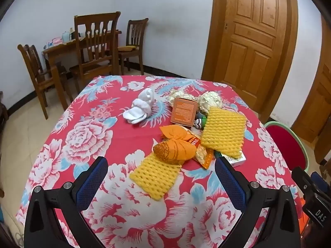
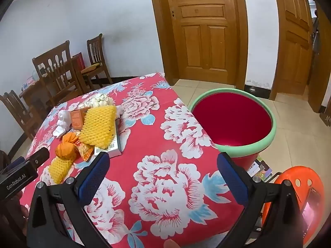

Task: Collect trash

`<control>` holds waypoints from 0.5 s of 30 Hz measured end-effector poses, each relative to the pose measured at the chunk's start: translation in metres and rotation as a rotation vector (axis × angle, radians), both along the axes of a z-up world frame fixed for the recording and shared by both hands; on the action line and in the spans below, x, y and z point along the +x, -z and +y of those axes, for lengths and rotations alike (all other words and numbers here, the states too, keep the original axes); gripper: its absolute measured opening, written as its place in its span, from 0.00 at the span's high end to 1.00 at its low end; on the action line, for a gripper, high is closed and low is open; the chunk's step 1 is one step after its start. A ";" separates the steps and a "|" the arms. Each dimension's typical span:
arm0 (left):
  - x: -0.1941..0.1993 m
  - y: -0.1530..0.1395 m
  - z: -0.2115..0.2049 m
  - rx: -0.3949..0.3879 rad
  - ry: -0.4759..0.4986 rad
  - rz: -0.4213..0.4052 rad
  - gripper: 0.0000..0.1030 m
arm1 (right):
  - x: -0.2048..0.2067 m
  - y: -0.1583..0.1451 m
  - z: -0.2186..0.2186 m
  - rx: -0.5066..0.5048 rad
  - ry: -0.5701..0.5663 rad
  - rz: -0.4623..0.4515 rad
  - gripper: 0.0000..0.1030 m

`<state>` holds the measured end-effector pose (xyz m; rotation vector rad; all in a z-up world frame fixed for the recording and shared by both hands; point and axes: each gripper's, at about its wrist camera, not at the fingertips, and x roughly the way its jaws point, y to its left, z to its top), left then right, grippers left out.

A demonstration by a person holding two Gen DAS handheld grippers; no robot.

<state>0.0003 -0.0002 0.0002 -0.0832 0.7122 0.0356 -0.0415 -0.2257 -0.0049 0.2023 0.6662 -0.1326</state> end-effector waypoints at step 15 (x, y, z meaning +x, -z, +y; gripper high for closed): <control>-0.005 -0.007 -0.001 -0.006 0.004 -0.019 0.01 | -0.002 -0.002 0.002 0.001 -0.005 -0.002 0.01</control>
